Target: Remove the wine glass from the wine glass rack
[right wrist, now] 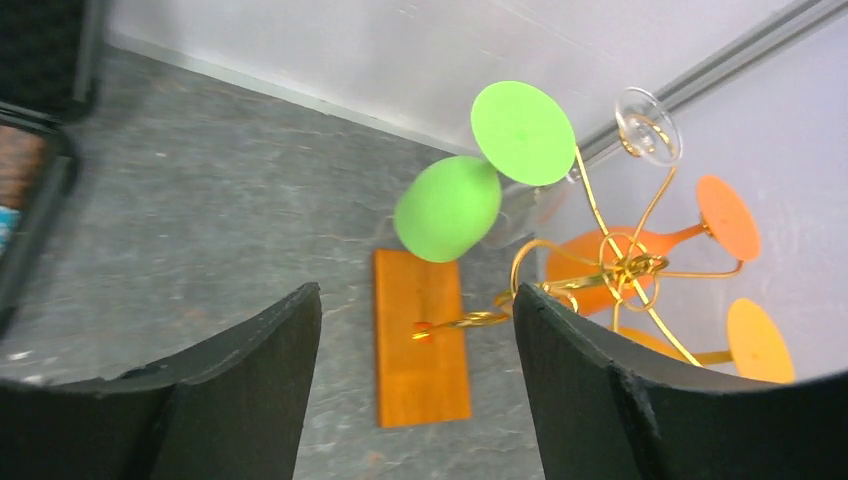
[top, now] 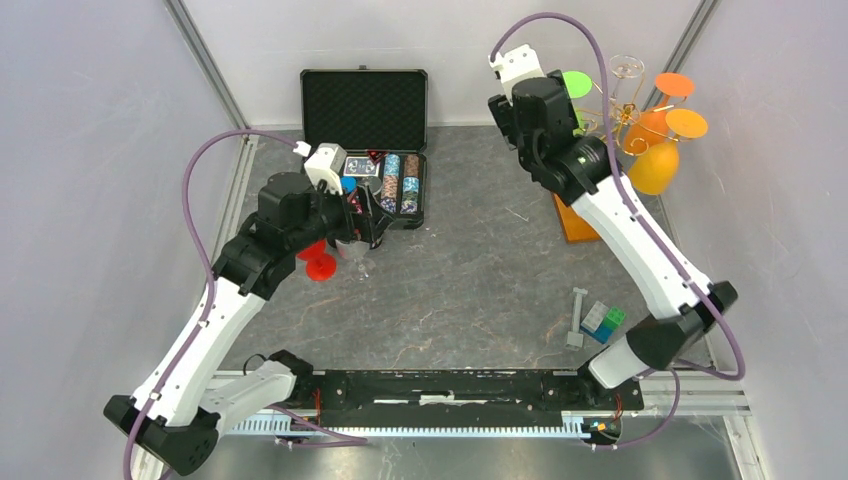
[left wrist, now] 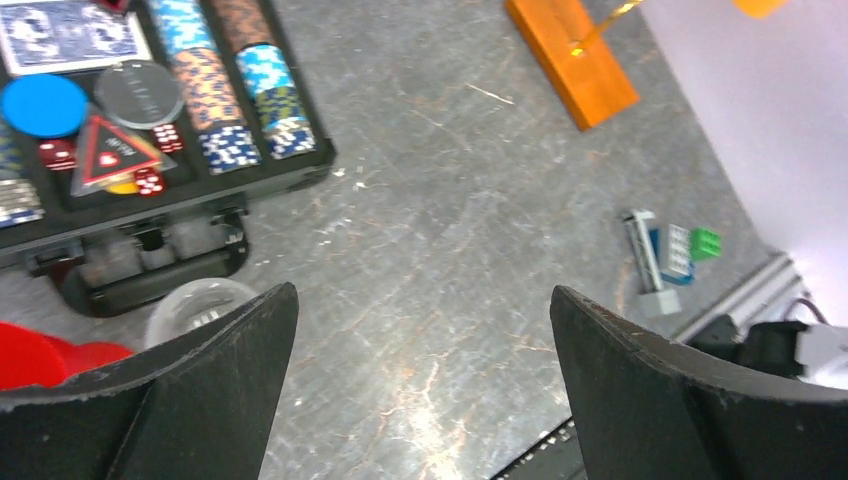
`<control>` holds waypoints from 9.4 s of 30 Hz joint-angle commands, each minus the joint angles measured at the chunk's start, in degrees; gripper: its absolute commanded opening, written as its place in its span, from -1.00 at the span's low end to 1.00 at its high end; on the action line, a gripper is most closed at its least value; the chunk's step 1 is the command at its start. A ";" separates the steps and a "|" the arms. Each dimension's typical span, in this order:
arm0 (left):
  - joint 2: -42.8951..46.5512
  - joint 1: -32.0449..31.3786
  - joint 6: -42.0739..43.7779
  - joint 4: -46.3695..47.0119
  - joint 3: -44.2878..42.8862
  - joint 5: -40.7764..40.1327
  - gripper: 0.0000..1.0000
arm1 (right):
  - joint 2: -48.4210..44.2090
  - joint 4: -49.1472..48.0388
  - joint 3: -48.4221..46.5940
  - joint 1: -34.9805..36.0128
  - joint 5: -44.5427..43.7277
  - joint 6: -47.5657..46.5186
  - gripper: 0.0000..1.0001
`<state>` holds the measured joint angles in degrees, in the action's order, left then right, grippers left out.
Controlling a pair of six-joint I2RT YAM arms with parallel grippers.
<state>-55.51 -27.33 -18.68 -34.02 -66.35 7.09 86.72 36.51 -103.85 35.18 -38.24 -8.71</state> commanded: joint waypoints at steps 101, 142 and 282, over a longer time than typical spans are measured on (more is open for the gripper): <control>-6.73 5.75 -2.48 9.76 7.64 9.61 1.00 | 17.29 -35.97 0.93 -12.07 -8.74 -62.23 -1.00; -6.09 6.49 -3.61 11.34 8.77 12.51 1.00 | 11.69 -29.88 4.17 -10.82 -13.58 -62.50 -1.00; -35.78 -16.57 -0.23 -25.43 -33.76 -17.80 0.60 | -43.27 -6.93 41.46 -0.11 18.29 5.90 0.96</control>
<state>-98.26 -43.59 -20.03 -63.77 -97.32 -10.81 41.58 25.96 -53.78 34.87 -22.13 -2.87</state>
